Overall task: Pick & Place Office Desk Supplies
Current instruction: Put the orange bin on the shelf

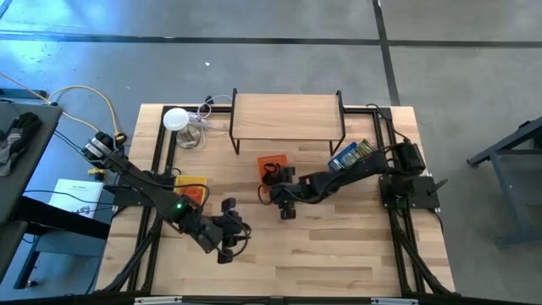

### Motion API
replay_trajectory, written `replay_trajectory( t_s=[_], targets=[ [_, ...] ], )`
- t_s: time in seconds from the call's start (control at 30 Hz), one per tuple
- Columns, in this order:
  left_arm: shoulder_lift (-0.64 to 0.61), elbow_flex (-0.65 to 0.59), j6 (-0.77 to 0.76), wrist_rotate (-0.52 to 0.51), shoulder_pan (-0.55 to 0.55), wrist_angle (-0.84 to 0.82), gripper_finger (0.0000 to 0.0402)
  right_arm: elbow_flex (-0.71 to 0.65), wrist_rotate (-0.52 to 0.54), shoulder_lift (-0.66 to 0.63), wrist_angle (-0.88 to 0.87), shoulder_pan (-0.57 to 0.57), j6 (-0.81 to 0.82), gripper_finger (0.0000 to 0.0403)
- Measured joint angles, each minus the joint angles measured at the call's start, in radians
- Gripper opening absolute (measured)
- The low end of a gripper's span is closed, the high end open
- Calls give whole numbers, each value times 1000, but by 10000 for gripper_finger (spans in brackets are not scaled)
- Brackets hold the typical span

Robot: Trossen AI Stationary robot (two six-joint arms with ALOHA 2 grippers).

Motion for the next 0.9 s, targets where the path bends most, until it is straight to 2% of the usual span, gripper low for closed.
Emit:
replay_trajectory(
  t_s=[0.17, 0.33, 0.63, 0.77, 0.9],
  targets=[
    [0, 0, 0, 0, -13, -6, 104, -1, -52, 0, -22, -20, -5, 176],
    [0, 0, 0, 0, -21, -17, 104, -1, -43, 0, -26, -22, -16, 137],
    [0, 0, 0, 1, -24, -21, 104, -1, -78, 0, -31, -22, -85, 11],
    [0, 0, 0, 1, -33, -21, 104, -1, -60, -1, -30, -21, -86, 5],
    [0, 0, -1, 1, -34, -21, 104, -1, 32, -1, -32, 7, -94, 5]
  ],
)
